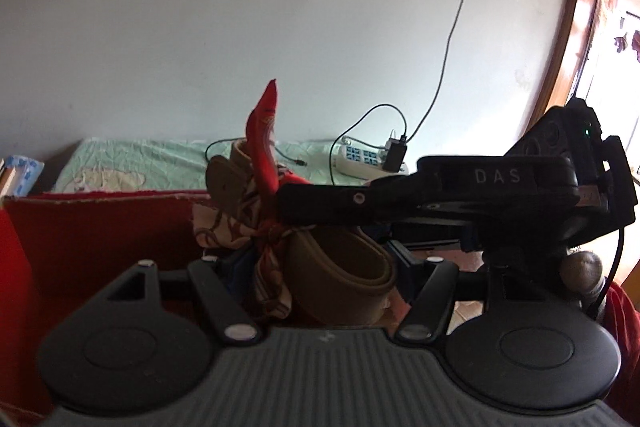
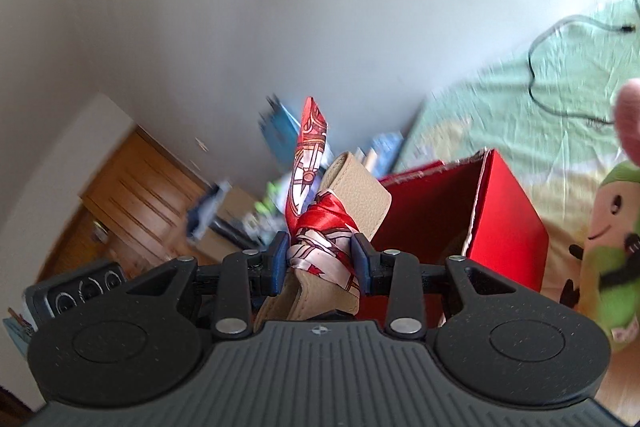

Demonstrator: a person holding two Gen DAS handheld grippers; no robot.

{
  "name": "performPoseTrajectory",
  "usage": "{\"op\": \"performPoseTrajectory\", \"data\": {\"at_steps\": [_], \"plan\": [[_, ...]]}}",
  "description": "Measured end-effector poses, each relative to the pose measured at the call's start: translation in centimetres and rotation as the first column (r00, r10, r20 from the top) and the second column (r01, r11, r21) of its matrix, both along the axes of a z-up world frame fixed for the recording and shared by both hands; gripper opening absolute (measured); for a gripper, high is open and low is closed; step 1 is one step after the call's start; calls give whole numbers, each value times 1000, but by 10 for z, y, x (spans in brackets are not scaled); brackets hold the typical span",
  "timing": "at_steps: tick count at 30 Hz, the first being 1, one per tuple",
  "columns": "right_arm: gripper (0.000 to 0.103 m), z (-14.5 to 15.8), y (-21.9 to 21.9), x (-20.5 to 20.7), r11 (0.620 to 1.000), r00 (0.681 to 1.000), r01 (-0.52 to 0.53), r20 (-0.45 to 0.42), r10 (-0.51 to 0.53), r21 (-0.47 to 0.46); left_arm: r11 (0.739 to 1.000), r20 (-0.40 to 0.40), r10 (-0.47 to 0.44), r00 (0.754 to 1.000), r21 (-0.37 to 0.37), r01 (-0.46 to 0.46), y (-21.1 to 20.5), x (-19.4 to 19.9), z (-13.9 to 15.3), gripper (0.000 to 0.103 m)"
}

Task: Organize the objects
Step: 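Lift the scarf bundle into the red box and open the right gripper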

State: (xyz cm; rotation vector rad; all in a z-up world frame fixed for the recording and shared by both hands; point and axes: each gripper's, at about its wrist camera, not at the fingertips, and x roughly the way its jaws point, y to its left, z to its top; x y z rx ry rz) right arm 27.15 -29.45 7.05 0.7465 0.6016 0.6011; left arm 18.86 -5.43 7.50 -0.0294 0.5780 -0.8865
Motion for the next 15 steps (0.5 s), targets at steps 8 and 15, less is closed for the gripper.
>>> {"op": "performPoseTrajectory", "data": {"at_steps": [8,15], "plan": [[36,-17,34,16,989,966,-95,-249,65,-112,994,-240,56,969,102,-32,21,52,-18,65],[35,-19,58,11,969,932,-94,-363,5,-229,988,-378,78,923,156,-20,28,80,-45,65]]}}
